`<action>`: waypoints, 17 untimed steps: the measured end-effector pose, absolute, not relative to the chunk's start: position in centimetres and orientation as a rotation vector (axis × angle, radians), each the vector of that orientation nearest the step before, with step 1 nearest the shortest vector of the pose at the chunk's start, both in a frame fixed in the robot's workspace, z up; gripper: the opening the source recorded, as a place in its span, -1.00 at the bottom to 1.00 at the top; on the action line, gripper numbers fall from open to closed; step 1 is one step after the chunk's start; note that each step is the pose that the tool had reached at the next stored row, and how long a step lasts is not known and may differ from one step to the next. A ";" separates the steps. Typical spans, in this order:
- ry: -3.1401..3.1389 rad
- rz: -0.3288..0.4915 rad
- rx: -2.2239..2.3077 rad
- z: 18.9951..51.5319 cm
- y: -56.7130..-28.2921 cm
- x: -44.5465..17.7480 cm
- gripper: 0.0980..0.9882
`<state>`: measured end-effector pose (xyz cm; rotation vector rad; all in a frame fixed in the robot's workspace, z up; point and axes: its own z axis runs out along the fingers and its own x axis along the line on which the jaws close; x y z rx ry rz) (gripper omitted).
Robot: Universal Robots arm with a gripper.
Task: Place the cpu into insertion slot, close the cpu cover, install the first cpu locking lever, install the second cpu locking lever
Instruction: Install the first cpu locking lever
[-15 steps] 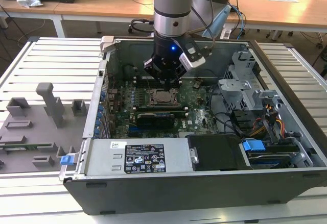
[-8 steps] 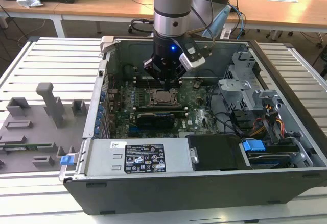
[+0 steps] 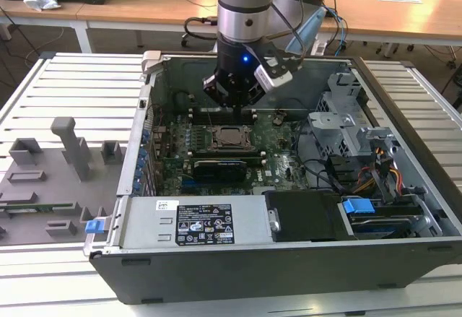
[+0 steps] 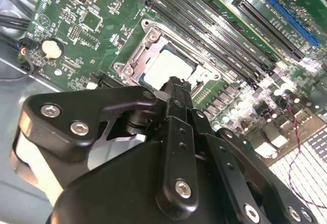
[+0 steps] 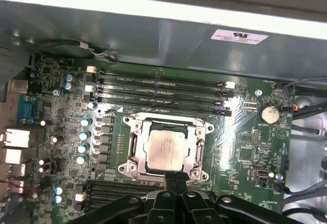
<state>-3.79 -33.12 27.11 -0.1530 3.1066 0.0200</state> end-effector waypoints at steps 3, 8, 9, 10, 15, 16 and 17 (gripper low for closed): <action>3.107 0.020 -0.153 27.6 -33.1 -3.8 -0.98; 3.107 0.020 -0.153 27.6 -33.1 -4.1 -0.98; 3.107 0.020 -0.153 27.6 -33.1 -4.4 -0.98; 3.107 0.020 -0.153 27.6 -33.1 -4.6 -0.98; 3.107 0.020 -0.153 27.6 -33.1 -6.2 -0.98; 3.107 0.020 -0.153 27.6 -33.1 -6.5 -0.98; 3.107 0.020 -0.153 27.5 -33.1 -7.0 -0.98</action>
